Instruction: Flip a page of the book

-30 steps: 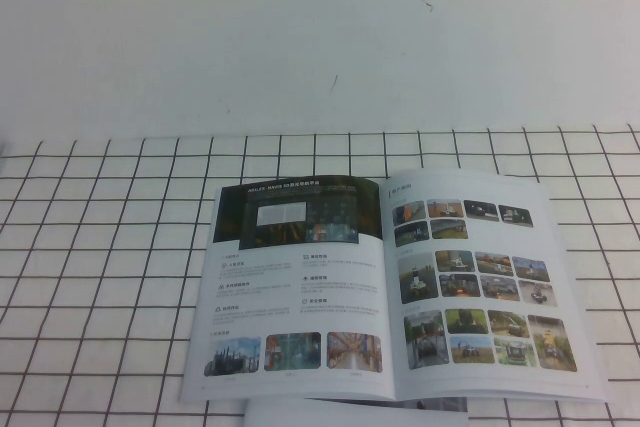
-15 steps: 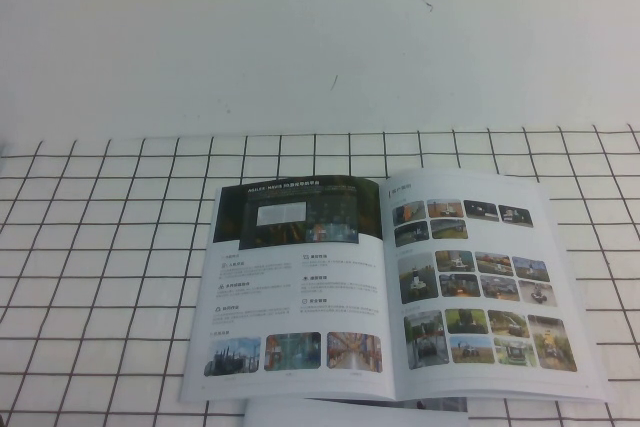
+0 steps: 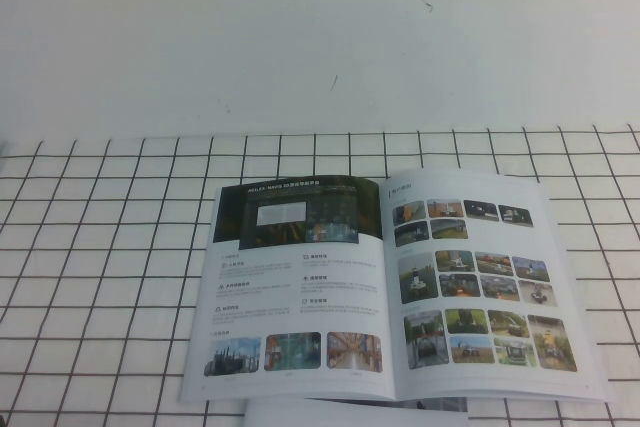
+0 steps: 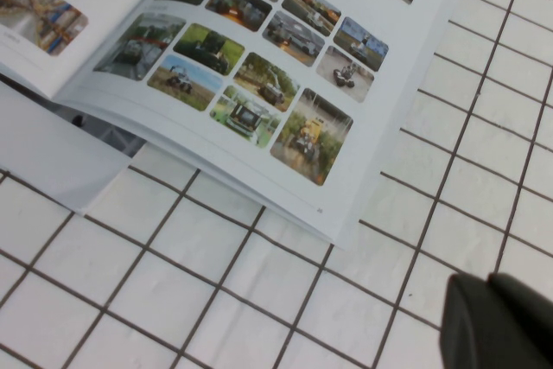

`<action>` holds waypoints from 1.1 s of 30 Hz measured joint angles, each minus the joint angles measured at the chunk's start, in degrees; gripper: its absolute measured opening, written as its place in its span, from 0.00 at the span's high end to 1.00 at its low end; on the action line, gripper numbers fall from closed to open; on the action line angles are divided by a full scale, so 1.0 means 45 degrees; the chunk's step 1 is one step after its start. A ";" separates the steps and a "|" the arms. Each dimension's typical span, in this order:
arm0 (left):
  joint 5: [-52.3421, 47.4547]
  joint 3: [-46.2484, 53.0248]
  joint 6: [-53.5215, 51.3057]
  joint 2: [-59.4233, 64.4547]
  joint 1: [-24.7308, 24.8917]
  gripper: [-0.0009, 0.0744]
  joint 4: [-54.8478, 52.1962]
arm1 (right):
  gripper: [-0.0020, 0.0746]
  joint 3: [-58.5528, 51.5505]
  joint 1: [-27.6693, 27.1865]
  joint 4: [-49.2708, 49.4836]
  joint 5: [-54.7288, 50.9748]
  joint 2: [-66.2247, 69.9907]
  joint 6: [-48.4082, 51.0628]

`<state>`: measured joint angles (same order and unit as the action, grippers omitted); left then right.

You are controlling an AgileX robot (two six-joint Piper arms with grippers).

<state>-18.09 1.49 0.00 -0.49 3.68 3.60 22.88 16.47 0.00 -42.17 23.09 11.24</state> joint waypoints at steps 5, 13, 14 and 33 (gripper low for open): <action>0.0000 0.0000 0.0000 0.0000 0.0000 0.99 0.0000 | 0.98 0.0000 0.0000 0.0000 0.0000 0.0000 0.0000; 0.0000 0.0000 0.0000 0.0000 0.0000 0.99 0.0000 | 0.98 0.0000 0.0000 0.0000 0.0000 0.0000 0.0000; 0.0000 0.0000 0.0000 0.0000 0.0000 0.99 0.0000 | 0.98 0.0000 0.0000 0.0000 0.0000 0.0000 0.0000; -0.0082 -0.0023 -0.0086 0.0000 0.0000 0.99 0.0000 | 0.98 -0.0055 -0.1581 0.0071 0.0228 -0.1921 0.0000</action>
<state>-18.46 1.39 -0.39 -0.49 3.68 3.60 22.63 9.35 0.32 -41.14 14.45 11.24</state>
